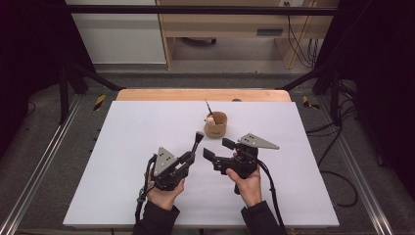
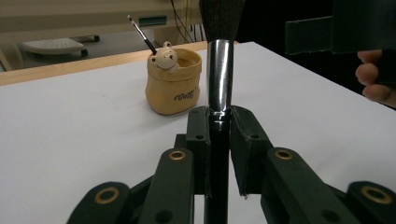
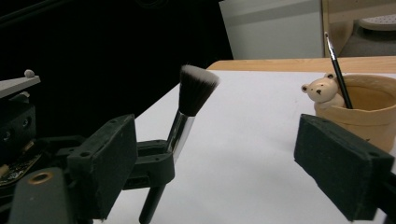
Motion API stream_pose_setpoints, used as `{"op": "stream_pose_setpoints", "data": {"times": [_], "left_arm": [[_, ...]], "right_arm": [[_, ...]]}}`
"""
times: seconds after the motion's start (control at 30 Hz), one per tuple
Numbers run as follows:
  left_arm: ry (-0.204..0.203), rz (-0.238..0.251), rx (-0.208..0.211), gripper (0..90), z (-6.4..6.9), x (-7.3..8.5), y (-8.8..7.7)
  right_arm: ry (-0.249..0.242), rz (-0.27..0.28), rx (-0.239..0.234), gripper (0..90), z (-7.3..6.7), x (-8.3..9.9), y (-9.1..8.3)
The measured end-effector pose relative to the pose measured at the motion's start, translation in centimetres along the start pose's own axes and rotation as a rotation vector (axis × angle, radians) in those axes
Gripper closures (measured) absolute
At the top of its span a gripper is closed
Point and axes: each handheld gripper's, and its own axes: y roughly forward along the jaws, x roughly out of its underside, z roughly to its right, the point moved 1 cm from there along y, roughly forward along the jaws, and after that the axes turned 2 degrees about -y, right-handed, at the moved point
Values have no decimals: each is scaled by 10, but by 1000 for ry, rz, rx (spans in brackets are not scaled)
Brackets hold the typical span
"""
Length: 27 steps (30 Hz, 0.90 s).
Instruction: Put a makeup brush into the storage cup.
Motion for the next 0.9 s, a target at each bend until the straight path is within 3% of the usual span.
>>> {"op": "stream_pose_setpoints", "data": {"times": [0.57,0.9], "left_arm": [[0,14,17,778,10,-1,3],[-4,23,20,778,15,-1,2]], "right_arm": [[61,-18,-17,226,-2,7,12],[121,-16,-39,327,-3,10,16]]}}
